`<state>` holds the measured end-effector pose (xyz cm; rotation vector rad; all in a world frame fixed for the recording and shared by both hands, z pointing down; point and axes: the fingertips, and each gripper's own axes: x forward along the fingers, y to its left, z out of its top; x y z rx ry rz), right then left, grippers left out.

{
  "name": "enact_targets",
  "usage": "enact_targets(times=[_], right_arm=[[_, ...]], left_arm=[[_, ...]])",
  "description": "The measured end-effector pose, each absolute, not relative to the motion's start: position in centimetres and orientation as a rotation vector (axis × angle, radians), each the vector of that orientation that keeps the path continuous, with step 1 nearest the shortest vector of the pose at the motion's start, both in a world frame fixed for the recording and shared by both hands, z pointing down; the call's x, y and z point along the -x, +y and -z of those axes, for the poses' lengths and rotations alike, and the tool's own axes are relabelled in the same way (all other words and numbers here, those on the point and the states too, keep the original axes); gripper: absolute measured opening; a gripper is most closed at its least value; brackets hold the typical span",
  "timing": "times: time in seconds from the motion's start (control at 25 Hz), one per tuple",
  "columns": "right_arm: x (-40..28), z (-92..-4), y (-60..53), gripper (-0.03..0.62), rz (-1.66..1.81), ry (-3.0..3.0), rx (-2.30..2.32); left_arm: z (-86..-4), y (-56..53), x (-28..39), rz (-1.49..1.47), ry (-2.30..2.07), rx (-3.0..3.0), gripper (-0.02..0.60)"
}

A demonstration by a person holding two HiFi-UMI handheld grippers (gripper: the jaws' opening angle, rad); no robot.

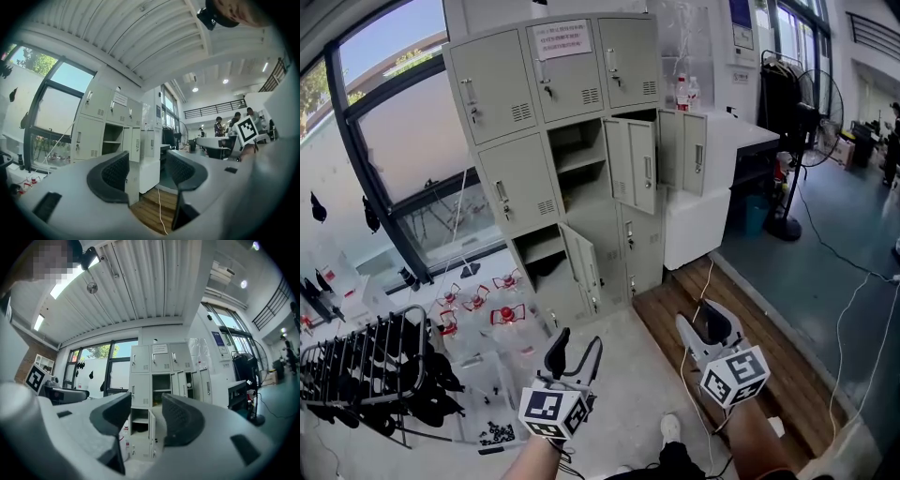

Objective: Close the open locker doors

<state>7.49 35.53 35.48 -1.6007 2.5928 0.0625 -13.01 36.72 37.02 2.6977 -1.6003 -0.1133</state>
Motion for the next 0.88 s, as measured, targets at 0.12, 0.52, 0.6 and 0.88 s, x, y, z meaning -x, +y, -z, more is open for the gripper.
enact_targets(times=[0.12,0.52,0.6,0.88], right_arm=[[-7.9,-35.4,33.8,0.224,-0.079,2.622,1.562],[-12.1,-34.8,24.8,0.232,-0.054,2.638,1.506],[-13.2,-34.8,22.6,0.232,-0.046,2.638,1.5],[-15.9,-34.7,15.7,0.232,-0.037,2.672,1.457]], left_arm=[[-36.9,35.2,12.2,0.108,-1.627,-2.69,0.277],[-36.3,27.1,8.3,0.085,-1.69,-2.653,0.284],[-36.3,25.0,7.2,0.083,-1.697,-2.647,0.285],[-36.1,18.8,4.3,0.081,-1.737,-2.607,0.284]])
